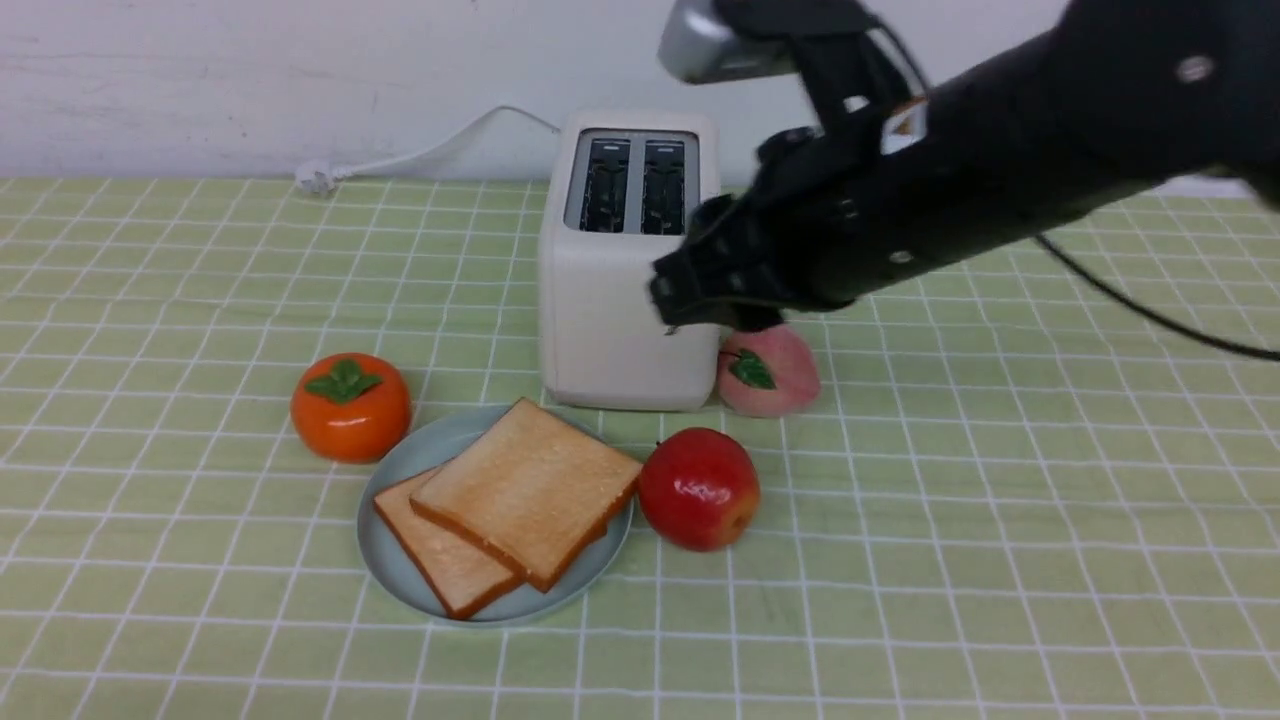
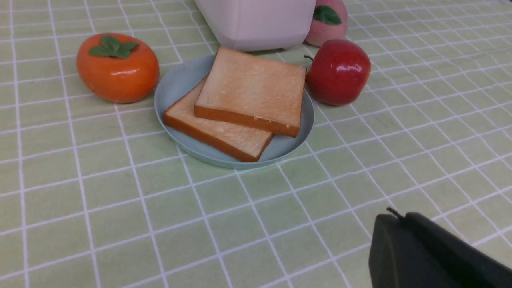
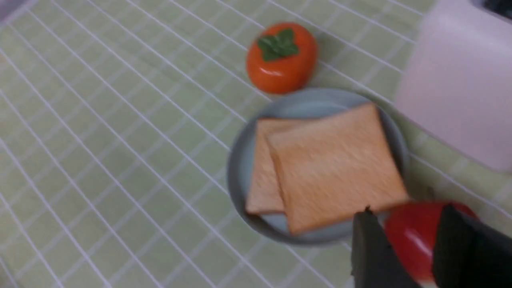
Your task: Take toasted bread from bread machine on green coffee tablecloth place on plate.
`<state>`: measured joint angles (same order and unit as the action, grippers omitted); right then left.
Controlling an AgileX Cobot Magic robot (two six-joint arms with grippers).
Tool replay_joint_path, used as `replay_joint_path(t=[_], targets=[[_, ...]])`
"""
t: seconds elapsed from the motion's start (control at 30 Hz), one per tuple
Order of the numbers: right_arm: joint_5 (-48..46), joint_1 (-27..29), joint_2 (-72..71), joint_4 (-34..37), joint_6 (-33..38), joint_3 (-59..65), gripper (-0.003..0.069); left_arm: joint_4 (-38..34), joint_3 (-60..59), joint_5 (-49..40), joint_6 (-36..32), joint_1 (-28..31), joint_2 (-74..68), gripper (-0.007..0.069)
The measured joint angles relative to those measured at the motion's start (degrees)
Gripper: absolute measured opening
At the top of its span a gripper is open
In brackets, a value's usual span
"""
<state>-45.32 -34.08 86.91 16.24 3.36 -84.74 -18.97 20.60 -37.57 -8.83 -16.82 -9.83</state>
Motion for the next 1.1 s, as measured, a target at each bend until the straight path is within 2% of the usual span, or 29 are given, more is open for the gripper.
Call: replay_joint_path(t=[0.1, 0.2, 0.3, 0.5, 0.7, 0.87, 1.1], targets=[[-7.89, 0.0, -8.0, -11.52, -9.77, 3.21, 0.009, -0.99, 0.0, 0.12, 0.0, 0.0, 1.08, -0.0013], [-12.03, 0.0, -15.75, -17.25, -16.11, 9.09, 0.0025, -1.47, 0.0, 0.4, 0.0, 0.0, 3.9, -0.0013], [-13.38, 0.0, -25.85, -19.01, -21.12, 17.44, -0.0001, -1.71, 0.0, 1.53, 0.0, 0.0, 8.14, -0.0013], [-14.22, 0.0, -44.11, -19.64, -27.85, 31.73, -0.0001, -2.63, 0.0, 2.18, 0.0, 0.0, 10.51, -0.0013], [-12.82, 0.0, -56.72, -19.84, -29.48, 43.26, 0.0, -2.77, 0.0, 2.13, 0.0, 0.0, 10.51, -0.0013], [-12.66, 0.0, -62.52, -19.79, -29.48, 47.01, 0.0002, -2.77, 0.0, 2.13, 0.0, 0.0, 10.51, -0.0013], [-17.51, 0.0, -65.69, -19.68, -29.48, 48.03, 0.0004, -2.77, 0.0, 2.09, 0.0, 0.0, 10.51, -0.0013]])
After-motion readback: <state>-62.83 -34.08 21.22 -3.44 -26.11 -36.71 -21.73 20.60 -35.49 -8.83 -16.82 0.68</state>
